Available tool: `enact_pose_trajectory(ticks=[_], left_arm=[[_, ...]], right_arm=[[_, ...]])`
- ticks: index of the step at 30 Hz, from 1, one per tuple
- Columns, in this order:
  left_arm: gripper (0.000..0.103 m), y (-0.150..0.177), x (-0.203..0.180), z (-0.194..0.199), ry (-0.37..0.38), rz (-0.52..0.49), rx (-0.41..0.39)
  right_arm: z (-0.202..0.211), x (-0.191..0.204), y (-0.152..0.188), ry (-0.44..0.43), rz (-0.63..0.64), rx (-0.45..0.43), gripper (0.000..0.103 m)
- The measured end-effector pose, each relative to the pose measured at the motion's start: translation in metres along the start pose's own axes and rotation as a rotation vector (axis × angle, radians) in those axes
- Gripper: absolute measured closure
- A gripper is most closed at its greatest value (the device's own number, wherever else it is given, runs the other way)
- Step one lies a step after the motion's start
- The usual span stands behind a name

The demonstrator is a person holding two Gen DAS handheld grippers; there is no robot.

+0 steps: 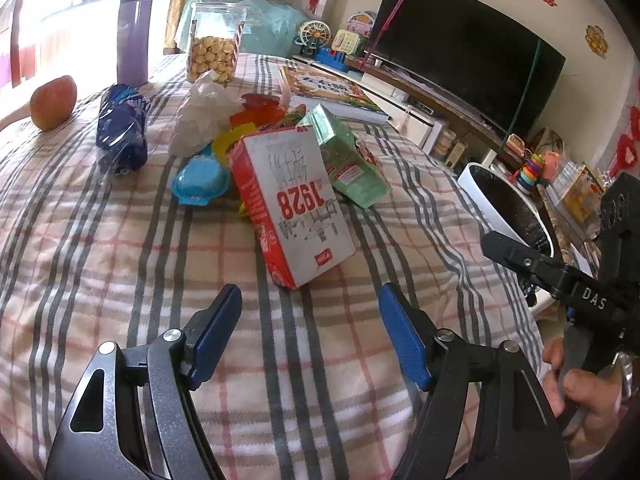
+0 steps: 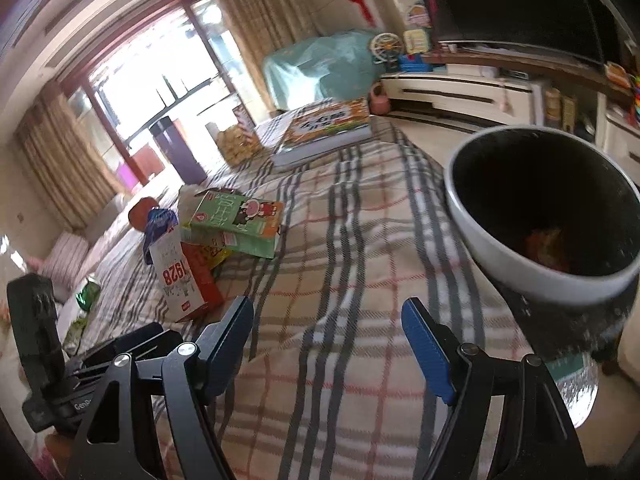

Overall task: Collect trash
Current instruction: 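Move both open tools back toward the milk cartons on the table, then grasp the red carton with left tool while right tool grasps green milk carton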

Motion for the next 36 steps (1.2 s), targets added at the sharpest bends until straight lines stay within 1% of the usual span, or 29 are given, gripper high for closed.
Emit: enact_pose_trajectory(ticks=[4,6,9,11,12,13,14,16,19,22,26,30,34,36], left_arm=[[0.025,-0.009,-0.001,-0.007,-0.032,-0.005,0.003],[0.024,-0.013,-0.001,-0.014,-0.042,0.002,0.012],[0.024,-0.019,-0.001,-0.024,-0.060,0.009,0.020],[0.025,-0.023,0.001,-0.027,-0.088,0.001,0.010],[0.027,-0.025,0.003,-0.028,-0.100,-0.006,0.003],[0.037,-0.026,0.005,-0.028,-0.102,-0.012,-0.004],[0.043,-0.026,0.006,-0.028,-0.093,-0.018,-0.003],[0.043,-0.025,0.011,-0.025,-0.074,-0.025,0.002],[0.043,-0.022,0.020,-0.015,-0.066,-0.042,-0.003],[0.043,-0.019,0.033,-0.008,-0.039,-0.036,0.014],[0.043,-0.013,0.054,-0.001,-0.012,0.010,0.039],[0.043,-0.012,0.060,0.002,-0.009,0.024,0.034],[0.043,-0.011,0.057,0.001,-0.026,0.011,0.023],[0.043,-0.011,0.057,0.001,-0.026,0.014,0.019]], right_arm=[[-0.012,0.003,-0.009,-0.023,0.057,0.025,0.025],[-0.020,0.003,-0.015,-0.028,0.079,0.033,0.025],[-0.026,0.001,-0.022,-0.039,0.082,0.037,0.025],[-0.030,0.002,-0.027,-0.049,0.079,0.038,0.025],[-0.032,0.003,-0.028,-0.055,0.081,0.040,0.025],[-0.035,0.005,-0.029,-0.063,0.087,0.044,0.025],[-0.037,0.008,-0.030,-0.070,0.094,0.047,0.025],[-0.044,0.016,-0.032,-0.096,0.120,0.058,0.025],[-0.052,0.028,-0.032,-0.133,0.168,0.077,0.025],[-0.065,0.044,-0.034,-0.162,0.244,0.102,0.025],[-0.080,0.062,-0.036,-0.171,0.344,0.129,0.023],[-0.099,0.076,-0.043,-0.165,0.441,0.148,0.021],[-0.115,0.088,-0.049,-0.183,0.486,0.170,0.021],[-0.119,0.088,-0.047,-0.173,0.493,0.182,0.023]])
Point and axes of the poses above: each gripper's, at about its wrist camera, not at the fingertips, and z roughly against the way its jaws point, x to its left, y to its underside, the point moved 9 cm from there along -z, roughly the way its jaws point, and after that the axes turned 1 degree about x, right-handed, at the moved point
